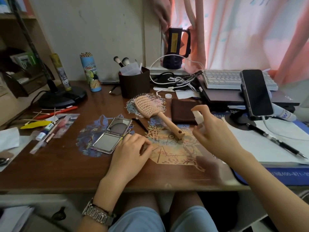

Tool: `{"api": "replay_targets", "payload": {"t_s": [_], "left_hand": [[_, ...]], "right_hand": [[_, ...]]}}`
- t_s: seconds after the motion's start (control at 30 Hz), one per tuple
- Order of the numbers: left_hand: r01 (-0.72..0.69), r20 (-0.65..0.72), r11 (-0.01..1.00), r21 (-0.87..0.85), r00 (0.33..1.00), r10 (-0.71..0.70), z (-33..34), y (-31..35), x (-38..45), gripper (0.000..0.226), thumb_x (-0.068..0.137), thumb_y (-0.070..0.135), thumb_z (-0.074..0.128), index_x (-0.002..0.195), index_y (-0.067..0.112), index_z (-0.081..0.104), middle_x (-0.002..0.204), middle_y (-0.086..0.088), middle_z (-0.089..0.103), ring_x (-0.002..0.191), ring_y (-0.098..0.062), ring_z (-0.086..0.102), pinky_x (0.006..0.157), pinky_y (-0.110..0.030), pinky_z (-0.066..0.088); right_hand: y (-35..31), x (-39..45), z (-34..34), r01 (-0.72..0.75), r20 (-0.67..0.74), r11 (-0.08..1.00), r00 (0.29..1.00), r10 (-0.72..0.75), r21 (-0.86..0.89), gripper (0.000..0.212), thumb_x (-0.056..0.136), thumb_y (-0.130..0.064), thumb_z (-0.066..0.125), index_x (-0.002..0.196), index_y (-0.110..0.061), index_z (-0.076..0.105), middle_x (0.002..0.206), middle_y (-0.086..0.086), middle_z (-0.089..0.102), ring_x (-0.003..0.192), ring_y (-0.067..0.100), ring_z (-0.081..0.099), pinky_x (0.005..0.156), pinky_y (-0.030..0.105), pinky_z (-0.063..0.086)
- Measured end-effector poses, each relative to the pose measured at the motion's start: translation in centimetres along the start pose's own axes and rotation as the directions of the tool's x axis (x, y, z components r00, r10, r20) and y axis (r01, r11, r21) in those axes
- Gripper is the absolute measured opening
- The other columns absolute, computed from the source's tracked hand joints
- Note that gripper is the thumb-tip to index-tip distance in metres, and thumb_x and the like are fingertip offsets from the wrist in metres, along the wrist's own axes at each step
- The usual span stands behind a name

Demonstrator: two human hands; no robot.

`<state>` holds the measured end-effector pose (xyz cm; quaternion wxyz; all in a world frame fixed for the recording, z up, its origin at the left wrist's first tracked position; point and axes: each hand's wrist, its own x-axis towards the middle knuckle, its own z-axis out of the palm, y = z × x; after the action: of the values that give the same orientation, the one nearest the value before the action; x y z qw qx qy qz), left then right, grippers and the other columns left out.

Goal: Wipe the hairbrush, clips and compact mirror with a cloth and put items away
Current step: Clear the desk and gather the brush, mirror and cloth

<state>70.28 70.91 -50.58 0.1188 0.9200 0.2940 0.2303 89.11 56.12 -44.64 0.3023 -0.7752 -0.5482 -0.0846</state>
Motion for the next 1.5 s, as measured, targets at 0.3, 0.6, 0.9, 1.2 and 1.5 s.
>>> {"api": "replay_targets", "payload": {"t_s": [0.3,0.6,0.9,1.2,1.5], "left_hand": [[-0.013,0.001,1.0,-0.002,1.0,0.013,0.0,0.0,-0.2,0.024,0.092,0.045,0.048,0.109,0.032,0.06,0.108,0.017,0.054,0.107,-0.006,0.044,0.09,-0.022,0.034],[-0.003,0.019,1.0,-0.008,1.0,0.003,-0.2,0.0,-0.3,0.027,0.092,0.047,0.045,0.111,0.033,0.059,0.111,0.017,0.053,0.109,-0.004,0.042,0.09,-0.021,0.032],[0.093,-0.074,0.991,-0.098,0.992,-0.1,-2.6,-1.6,-0.1,0.021,0.091,0.043,0.052,0.108,0.032,0.057,0.106,0.017,0.056,0.104,-0.004,0.047,0.087,-0.026,0.042],[0.35,-0.079,0.937,-0.001,0.934,-0.349,-4.6,-5.8,0.2,0.057,0.08,0.052,0.063,0.128,0.027,0.046,0.126,0.009,0.054,0.117,-0.013,0.045,0.093,-0.029,0.039],[0.387,-0.011,0.922,0.024,0.922,-0.386,-4.0,-7.2,0.8,0.072,0.074,0.059,0.066,0.132,0.026,0.042,0.13,0.007,0.051,0.122,-0.015,0.039,0.094,-0.029,0.036]], "right_hand": [[0.2,-0.1,0.2,-0.02,0.021,0.999,1.0,0.021,-0.05,0.034,0.084,-0.009,0.052,0.11,-0.021,0.034,0.079,-0.001,0.051,0.057,0.026,0.053,0.053,0.043,0.046],[0.0,0.3,0.5,-0.039,0.022,0.999,0.999,0.039,-0.016,0.051,0.082,-0.01,0.057,0.12,-0.03,0.031,0.076,-0.001,0.055,0.06,0.018,0.053,0.053,0.04,0.046],[-2.1,3.0,1.1,0.013,0.033,0.999,0.999,-0.014,0.03,0.048,0.081,-0.029,0.055,0.123,-0.032,0.031,0.075,-0.013,0.054,0.064,0.007,0.053,0.052,0.034,0.048],[-3.1,5.6,4.1,0.093,0.093,0.996,0.991,-0.091,-0.009,0.054,0.086,-0.027,0.06,0.126,-0.037,0.025,0.078,-0.013,0.049,0.058,0.004,0.051,0.046,0.028,0.041],[-4.3,6.9,5.8,0.111,0.132,0.994,0.985,-0.11,-0.005,0.048,0.087,-0.025,0.057,0.124,-0.033,0.029,0.091,-0.015,0.045,0.069,0.02,0.056,0.056,0.035,0.046]]}}
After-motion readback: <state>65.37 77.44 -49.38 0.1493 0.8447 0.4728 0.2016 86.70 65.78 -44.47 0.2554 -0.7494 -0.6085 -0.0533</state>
